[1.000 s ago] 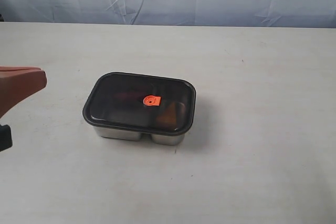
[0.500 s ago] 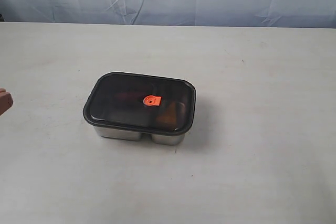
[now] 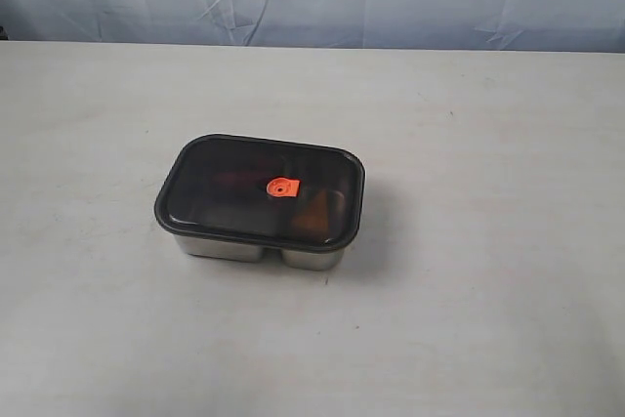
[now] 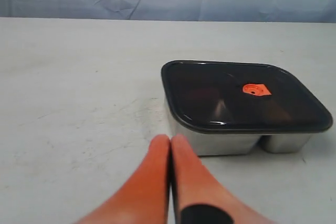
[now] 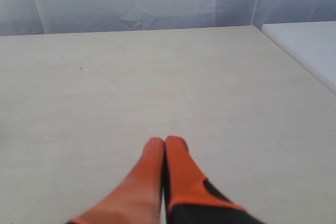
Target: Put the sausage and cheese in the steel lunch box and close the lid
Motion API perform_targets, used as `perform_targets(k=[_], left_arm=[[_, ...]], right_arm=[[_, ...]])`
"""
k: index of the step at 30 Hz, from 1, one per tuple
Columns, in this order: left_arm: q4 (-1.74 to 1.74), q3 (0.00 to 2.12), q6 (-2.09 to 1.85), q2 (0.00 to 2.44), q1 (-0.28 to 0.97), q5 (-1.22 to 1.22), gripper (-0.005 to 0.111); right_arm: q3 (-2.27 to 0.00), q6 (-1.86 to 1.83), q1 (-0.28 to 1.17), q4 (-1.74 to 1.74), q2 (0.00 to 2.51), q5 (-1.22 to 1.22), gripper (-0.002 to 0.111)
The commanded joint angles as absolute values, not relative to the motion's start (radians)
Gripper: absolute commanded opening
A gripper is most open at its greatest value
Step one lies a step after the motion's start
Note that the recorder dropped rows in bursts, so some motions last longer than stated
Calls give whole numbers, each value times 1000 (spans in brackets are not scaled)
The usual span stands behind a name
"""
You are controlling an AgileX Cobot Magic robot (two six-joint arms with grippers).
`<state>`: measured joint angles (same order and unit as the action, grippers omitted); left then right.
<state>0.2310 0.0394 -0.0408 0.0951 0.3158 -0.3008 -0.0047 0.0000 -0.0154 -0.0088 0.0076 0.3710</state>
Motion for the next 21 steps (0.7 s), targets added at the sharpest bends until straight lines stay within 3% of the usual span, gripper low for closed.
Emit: perform_targets(k=[1, 8, 21], left_arm=[[226, 4, 0, 31, 241, -299, 0], [220, 0, 25, 0, 171, -292, 0], [159, 0, 25, 0, 167, -278, 0]], right_arm=[[0, 0, -22, -12, 0, 362, 0], [0, 0, -22, -9, 0, 362, 0], [0, 0, -22, -9, 0, 362, 0]])
